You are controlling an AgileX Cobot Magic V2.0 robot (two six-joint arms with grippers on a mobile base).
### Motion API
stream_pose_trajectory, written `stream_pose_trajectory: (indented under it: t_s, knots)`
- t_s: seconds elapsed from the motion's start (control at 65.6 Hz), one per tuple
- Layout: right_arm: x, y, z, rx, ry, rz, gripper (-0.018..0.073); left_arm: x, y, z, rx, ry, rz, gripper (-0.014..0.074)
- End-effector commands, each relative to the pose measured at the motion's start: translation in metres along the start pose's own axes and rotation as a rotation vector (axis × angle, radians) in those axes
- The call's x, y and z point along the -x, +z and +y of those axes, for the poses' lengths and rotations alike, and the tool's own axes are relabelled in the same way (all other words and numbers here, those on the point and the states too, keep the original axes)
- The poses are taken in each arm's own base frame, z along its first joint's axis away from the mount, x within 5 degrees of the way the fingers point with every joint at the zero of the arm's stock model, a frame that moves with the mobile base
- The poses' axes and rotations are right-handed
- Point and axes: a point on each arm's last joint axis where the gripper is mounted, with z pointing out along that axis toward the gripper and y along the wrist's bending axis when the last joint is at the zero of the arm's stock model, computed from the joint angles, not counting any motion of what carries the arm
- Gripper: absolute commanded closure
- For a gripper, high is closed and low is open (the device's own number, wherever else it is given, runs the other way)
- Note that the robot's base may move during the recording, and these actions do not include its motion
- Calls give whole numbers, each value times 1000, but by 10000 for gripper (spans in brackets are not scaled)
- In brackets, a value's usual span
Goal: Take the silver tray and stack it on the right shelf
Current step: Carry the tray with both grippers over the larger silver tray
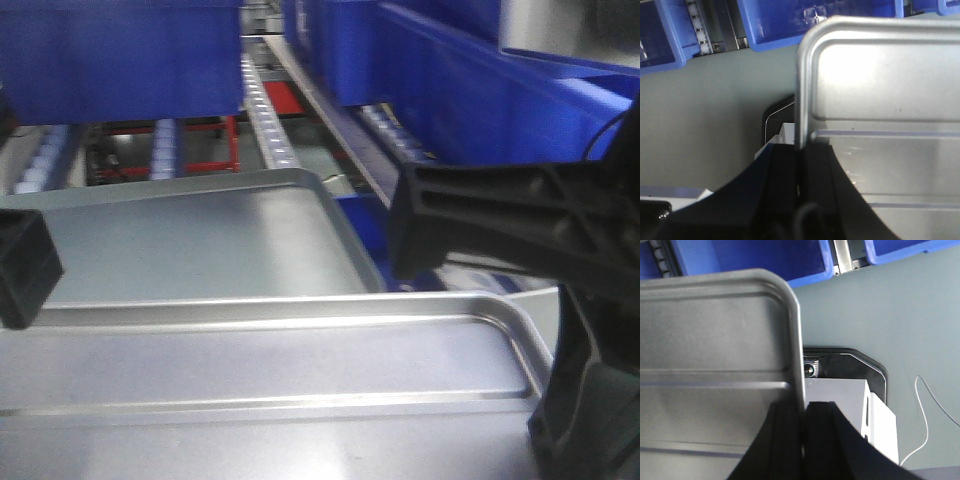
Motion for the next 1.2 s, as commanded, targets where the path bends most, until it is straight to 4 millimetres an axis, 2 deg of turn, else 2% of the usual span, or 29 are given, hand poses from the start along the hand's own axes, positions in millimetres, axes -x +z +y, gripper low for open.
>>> stream_pose_trajectory:
  t_s: [0.0, 1.189]
  knots:
    - [7, -10, -4, -31, -27, -56, 501, -3, -11, 20, 191, 10, 38, 689]
    - [7, -10, -4, -31, -27, -56, 501, -3, -11, 20, 191, 10, 38, 689]
